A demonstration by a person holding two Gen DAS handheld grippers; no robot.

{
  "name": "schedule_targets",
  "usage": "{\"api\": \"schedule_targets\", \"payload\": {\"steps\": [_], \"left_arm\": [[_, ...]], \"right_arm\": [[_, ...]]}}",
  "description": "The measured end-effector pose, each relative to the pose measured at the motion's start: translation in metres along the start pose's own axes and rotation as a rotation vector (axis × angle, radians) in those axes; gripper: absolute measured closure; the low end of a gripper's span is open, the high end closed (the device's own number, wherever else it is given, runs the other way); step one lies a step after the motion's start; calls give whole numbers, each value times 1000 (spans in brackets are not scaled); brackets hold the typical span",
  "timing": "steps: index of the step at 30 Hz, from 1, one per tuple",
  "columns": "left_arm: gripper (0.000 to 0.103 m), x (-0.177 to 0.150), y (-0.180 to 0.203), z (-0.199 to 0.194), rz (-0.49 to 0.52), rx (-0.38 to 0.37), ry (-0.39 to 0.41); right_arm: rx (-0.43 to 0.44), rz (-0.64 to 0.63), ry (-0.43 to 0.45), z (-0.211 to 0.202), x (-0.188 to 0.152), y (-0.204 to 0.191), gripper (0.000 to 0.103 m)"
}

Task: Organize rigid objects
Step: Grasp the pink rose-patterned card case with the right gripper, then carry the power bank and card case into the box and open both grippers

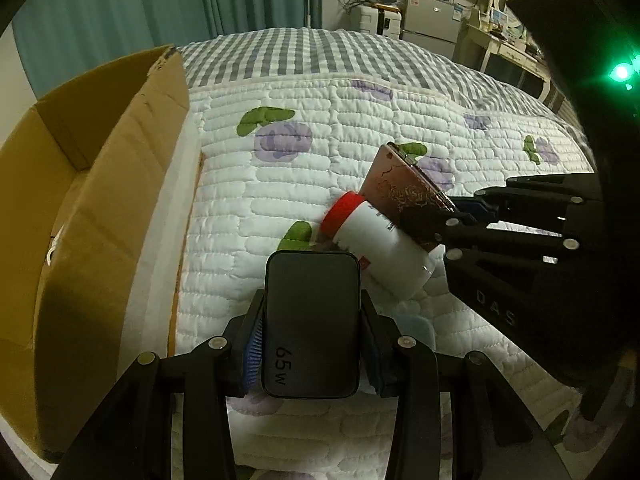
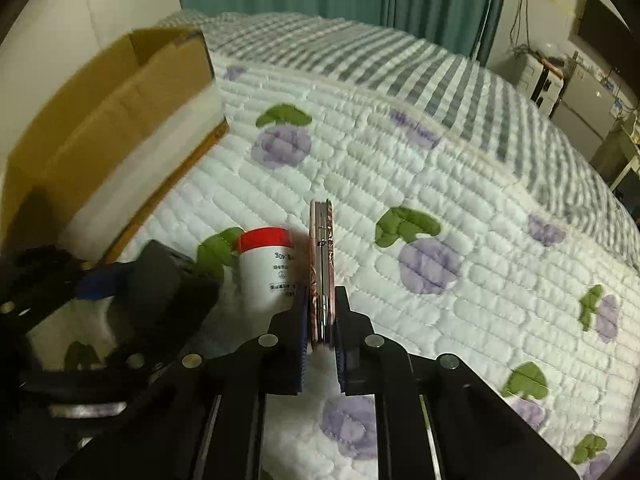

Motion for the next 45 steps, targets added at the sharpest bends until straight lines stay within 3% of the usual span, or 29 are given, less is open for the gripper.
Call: {"api": "schedule_targets", "payload": {"steps": [3,8,15,22,27,36,45], "left_arm": [[61,2,-1,-2,-1,-2,6],[61,5,4,-19,14,-23,47],[61,16,1,-79,21,-57,178],[61,26,-41,-151,-11,-39,329],[61,20,-88,-171,-48,13,362],[61,-2,-160,-145,-104,95,300],[61,-18,-190,-101,-80,95,230]], "right_arm": [[-6,-6,23,-4,1,-2,93],[-92,-9,117,-35,0,2,93],[-143,66,240,-108,-1,-1,93],[-171,5,344,-175,19,-53,93],[-125,-41,398,-198,34,-103,93],[-11,-101,362,-163,57,-184,93],[27,-105,235,-76,72,-210,93]]}}
Point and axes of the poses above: each gripper's, at about its wrist camera, not at the fingertips, and z roughly the way its jaws point, y to its right, x to its top, the point moved 2 cm from there along z, roughly the way its jaws point, and after that the axes turned 13 degrees about z, right-handed, at the moved point
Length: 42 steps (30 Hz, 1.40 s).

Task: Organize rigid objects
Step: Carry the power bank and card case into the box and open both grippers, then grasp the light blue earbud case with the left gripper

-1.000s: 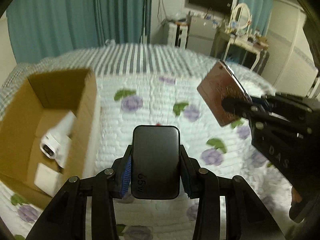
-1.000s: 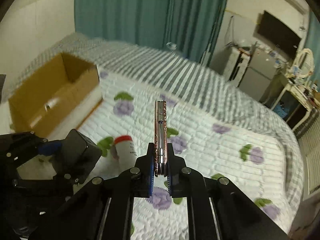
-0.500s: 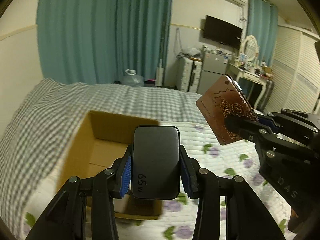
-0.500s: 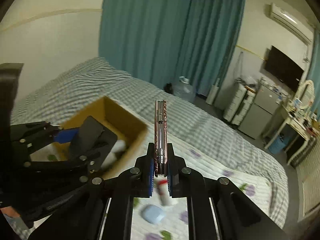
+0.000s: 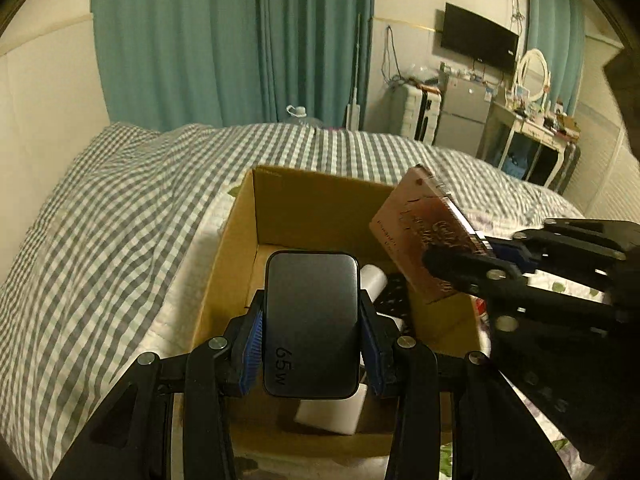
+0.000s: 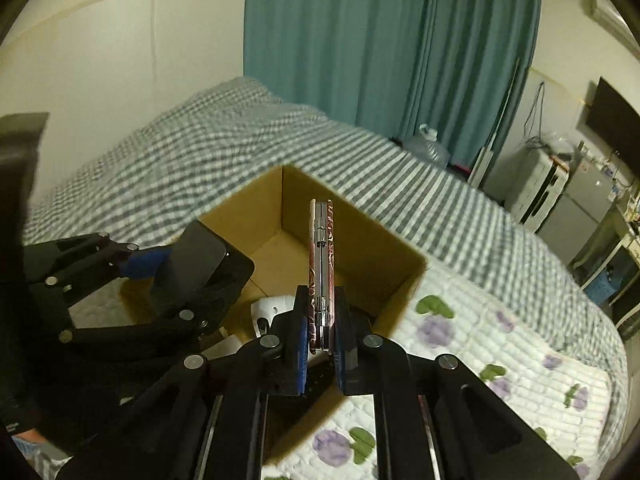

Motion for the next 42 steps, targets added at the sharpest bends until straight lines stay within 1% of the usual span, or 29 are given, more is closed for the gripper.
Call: {"api": "schedule_targets", "payload": {"steps": [5,7,9,11,14,16,18,19,21,23,24,25,27,29,31,33,35,37,38,42], "left_arm": [[61,-2,-2,19,11,-11,-21],[61,-4,-2,25,12,-19,-28],[61,-8,-4,31,10,-21,-40],[61,-10,-4,33,27,-2,-40],[60,-9,-5,33,20,-7,-38],[60,-10,-5,32,18,-8,-46],[60,-11,-4,32,20,-2,-61],[58,-11,-2,29,22,2,-54],[57,-5,3,16,38,18,-13],[48,1,9,4,52,33,10],[45,4,13,-4,57,46,22],[45,7,17,-8,60,47,29],[45,13,25,-15,71,41,35],[45,17,38,-21,82,41,35],[44,22,49,-24,87,32,32],[44,25,61,-26,87,17,28],[42,28,78,-25,94,3,20],[41,28,95,-24,106,-4,9],[41,28,105,-23,110,-9,3],[41,28,143,-12,114,-42,-35]], "right_arm": [[-21,21,-60,43,-2,9,93],[-24,30,-75,52,-2,11,93],[-10,44,-91,62,-3,13,93],[11,54,-97,66,-4,14,93],[40,85,-103,68,-5,15,92],[81,111,-97,63,-4,17,92],[102,124,-80,55,-3,19,92],[109,131,-63,47,-1,22,92],[109,143,-43,36,2,28,91],[100,161,-10,19,5,38,82],[95,170,4,11,6,43,72],[82,181,28,-1,7,52,67],[70,196,61,-20,8,65,67],[50,212,89,-37,7,80,63],[16,227,115,-55,5,97,46],[-10,234,135,-68,3,110,42],[-40,236,139,-80,-4,126,41],[-83,229,140,-88,-11,140,33],[-113,221,140,-92,-18,149,31],[-166,200,112,-95,-39,175,21]]}}
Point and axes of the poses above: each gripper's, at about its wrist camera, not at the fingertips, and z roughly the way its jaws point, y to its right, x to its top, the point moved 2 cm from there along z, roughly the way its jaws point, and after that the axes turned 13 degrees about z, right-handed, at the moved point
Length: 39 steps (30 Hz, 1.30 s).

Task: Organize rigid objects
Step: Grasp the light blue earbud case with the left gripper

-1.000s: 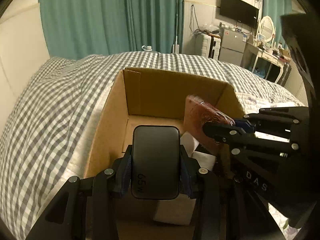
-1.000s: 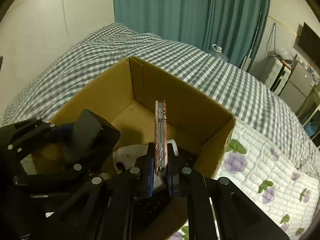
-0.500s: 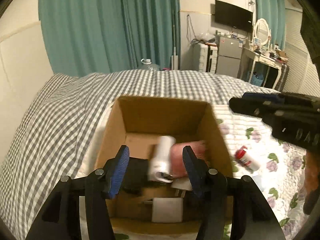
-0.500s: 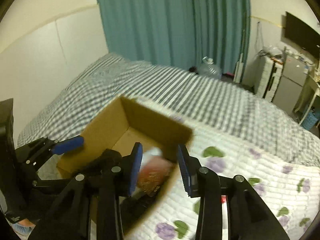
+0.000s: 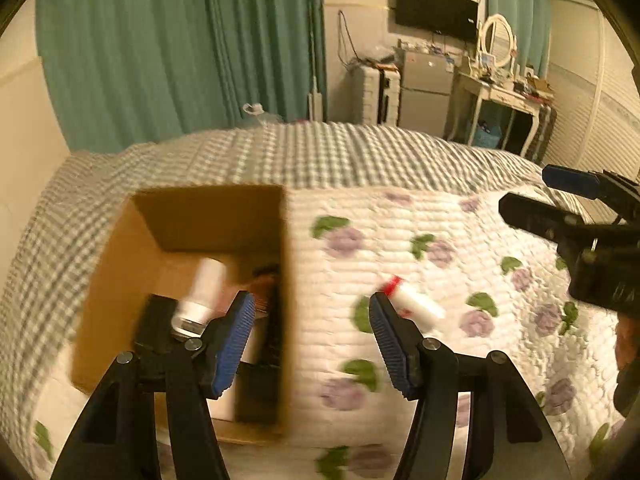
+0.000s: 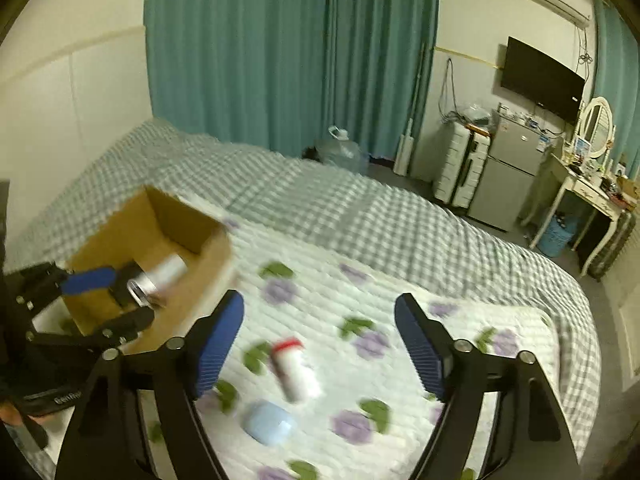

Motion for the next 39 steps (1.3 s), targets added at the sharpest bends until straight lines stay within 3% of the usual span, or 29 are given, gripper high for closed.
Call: {"api": "schedule_targets", "payload": {"steps": [4,8,15,18,21,23,27,34,39], "left_arm": [[41,-3,39,20,15,-23,-47],[41,-16,69,49,10,-46,-124],[41,-48,109,90,14,-132,-254],[41,-55,117,102,14,-172,-273],[43,-58,118,106,18,-173,-264],[53,-56,117,102,38,-156,-239],[53,-52,104,95,9,-151,-213],[53,-47,74,89,-52,-7,-152],[53,-49,65,95,-90,36,-148]], "right_arm": [[-54,-49,-30,9,-24,33,14],[-54,-82,-60,20,-51,60,12],[-53,4,-161,51,-74,87,12],[-38,23,-171,54,-76,91,12],[-34,22,-193,59,-79,90,12],[-32,23,-201,61,-79,90,12],[-19,16,-232,70,-81,86,12],[26,-20,-249,83,-82,71,12],[103,-39,-269,97,-79,54,12]]}}
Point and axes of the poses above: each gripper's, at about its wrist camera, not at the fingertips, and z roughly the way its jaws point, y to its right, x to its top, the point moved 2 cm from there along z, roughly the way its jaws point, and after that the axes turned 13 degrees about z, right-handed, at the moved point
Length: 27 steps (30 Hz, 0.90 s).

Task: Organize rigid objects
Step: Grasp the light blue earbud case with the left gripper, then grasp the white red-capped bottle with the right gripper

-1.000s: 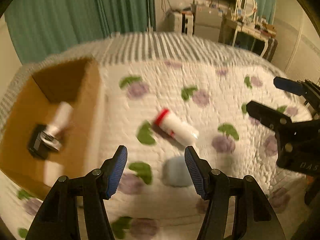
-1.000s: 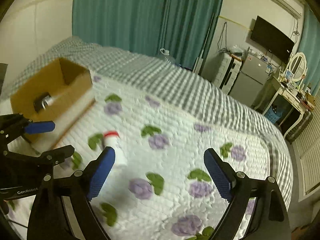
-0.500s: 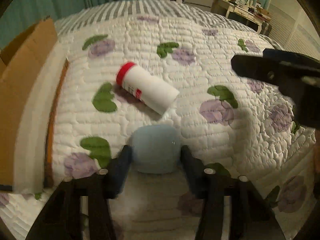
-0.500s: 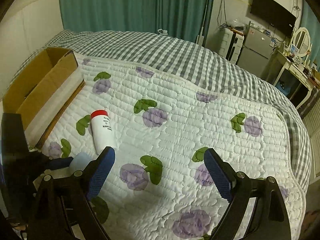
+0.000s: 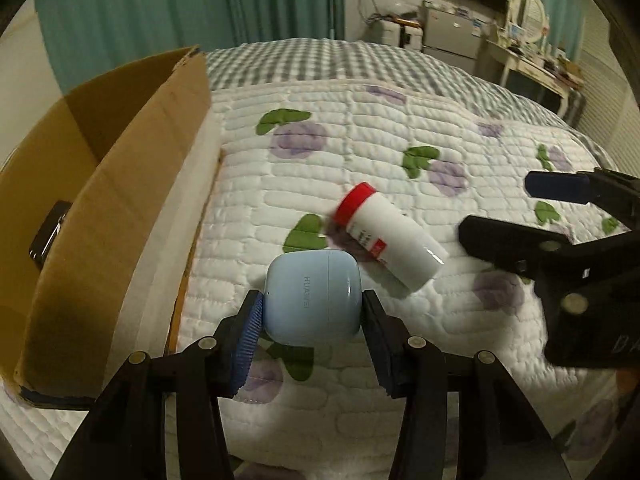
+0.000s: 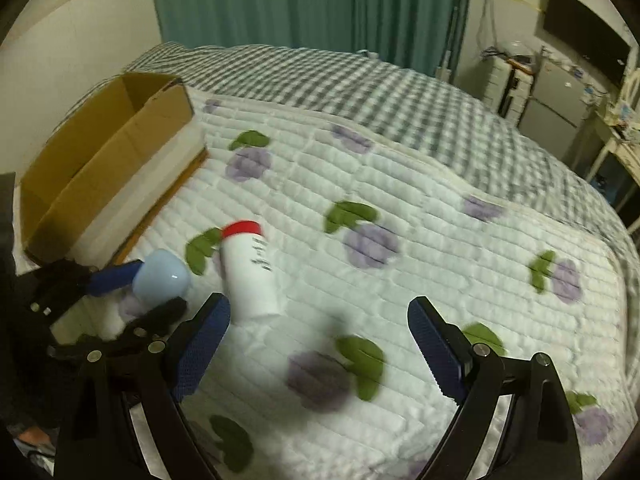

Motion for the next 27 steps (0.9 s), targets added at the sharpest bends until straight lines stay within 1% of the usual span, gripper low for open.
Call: {"api": "schedule_targets", "payload": {"steps": [2,4,7,9,10,14,15,16,17,19,20,23,27], "left_arm": [[53,-1,-4,1,-21,10,0],[53,-1,-7,3,-35,21,-2],[53,-1,-11,8,-59,33,-6],[53,-2,-12,12,-68,40,-14],[53,-3,-12,13,-74,41,-19],[53,-3,-14,14,-80,53,-20],[53,-3,-14,15,-79,54,-21],[53,-3,-15,15,-80,56,-21],[53,-3,-14,16,-79,58,-23],[53,-3,-13,16,-70,60,-26],[53,-3,-13,16,-68,61,-26],[53,-2,-12,14,-59,63,-23],[53,0,-10,6,-47,63,-7]], "right_arm": [[19,-17,-18,10,3,-9,16],[30,-37,-50,22,5,-16,25],[28,-62,-86,36,4,-22,31],[18,-74,-107,45,4,-25,32],[-4,-73,-117,50,5,-26,33],[-4,-89,-124,62,6,-33,33],[-2,-98,-126,64,6,-36,38],[5,-103,-130,66,6,-38,46],[11,-112,-140,70,6,-42,49],[7,-126,-150,75,7,-49,64],[11,-137,-157,78,6,-54,67],[2,-137,-148,77,6,-58,67],[-8,-78,-121,59,2,-43,67]]}}
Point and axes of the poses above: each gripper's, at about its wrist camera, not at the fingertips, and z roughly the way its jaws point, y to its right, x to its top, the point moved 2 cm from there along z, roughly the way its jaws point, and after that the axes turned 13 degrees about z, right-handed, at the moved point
